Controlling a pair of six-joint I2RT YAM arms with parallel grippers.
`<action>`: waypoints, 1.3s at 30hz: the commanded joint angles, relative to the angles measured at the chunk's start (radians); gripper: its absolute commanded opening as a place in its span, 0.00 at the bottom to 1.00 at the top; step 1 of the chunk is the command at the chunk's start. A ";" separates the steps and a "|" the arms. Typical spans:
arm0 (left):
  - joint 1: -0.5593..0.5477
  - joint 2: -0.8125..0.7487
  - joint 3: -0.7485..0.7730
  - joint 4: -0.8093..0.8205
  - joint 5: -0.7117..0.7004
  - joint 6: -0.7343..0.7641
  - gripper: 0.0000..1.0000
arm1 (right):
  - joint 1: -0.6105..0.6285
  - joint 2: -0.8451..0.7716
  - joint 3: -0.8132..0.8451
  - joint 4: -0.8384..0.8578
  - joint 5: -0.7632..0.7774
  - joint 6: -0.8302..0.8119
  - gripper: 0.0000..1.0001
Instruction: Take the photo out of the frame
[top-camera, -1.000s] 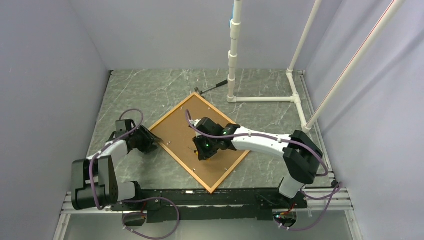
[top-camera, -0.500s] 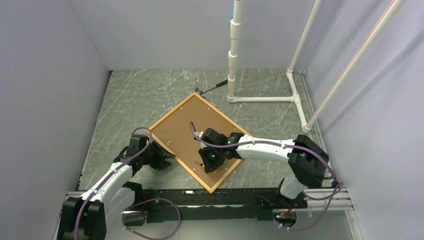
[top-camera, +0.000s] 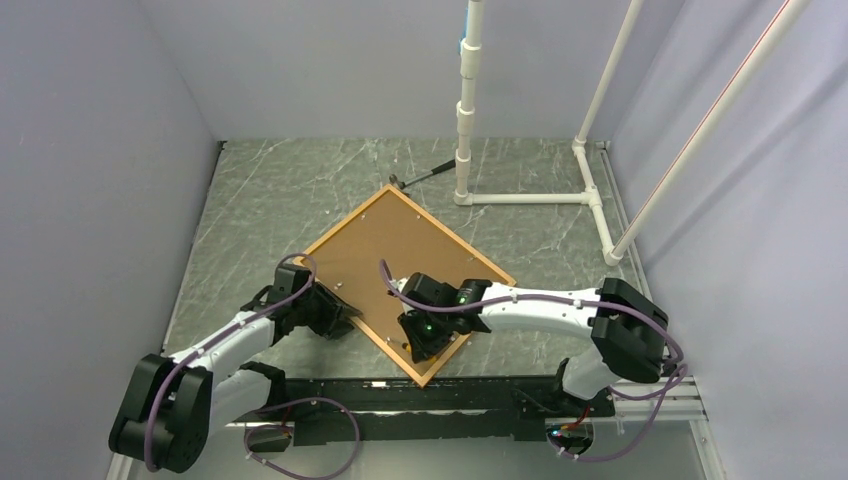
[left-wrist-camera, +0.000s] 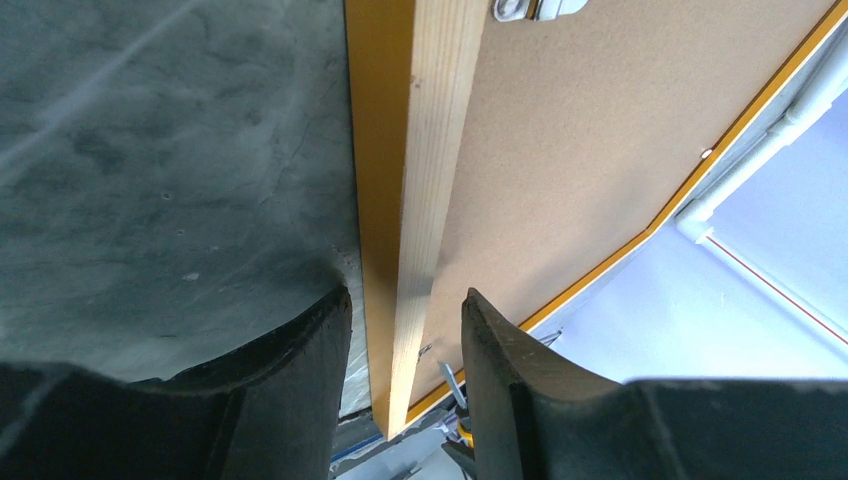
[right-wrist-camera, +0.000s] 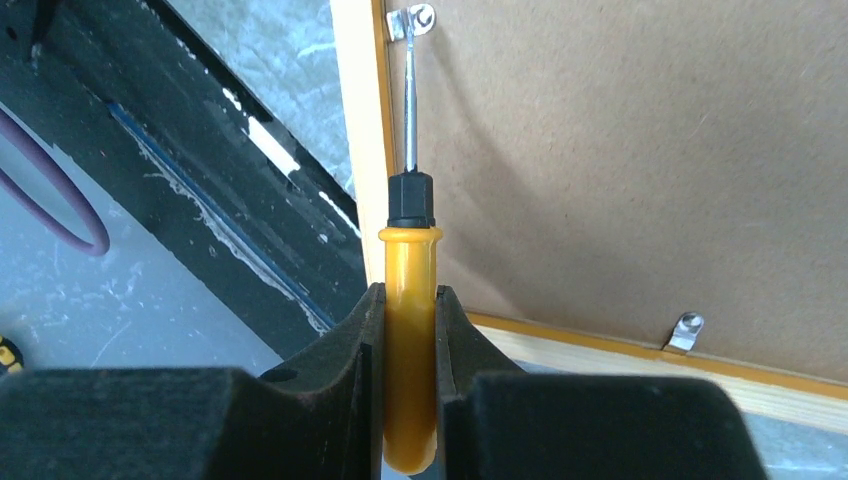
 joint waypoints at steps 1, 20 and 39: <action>-0.014 0.022 -0.008 -0.006 -0.075 -0.007 0.44 | 0.017 -0.057 -0.034 -0.022 0.013 0.035 0.00; -0.028 0.034 -0.040 0.011 -0.083 -0.003 0.09 | 0.032 0.033 0.001 0.053 0.024 0.062 0.00; -0.043 0.050 -0.045 0.007 -0.091 -0.002 0.00 | 0.031 0.109 0.078 0.075 0.209 0.143 0.00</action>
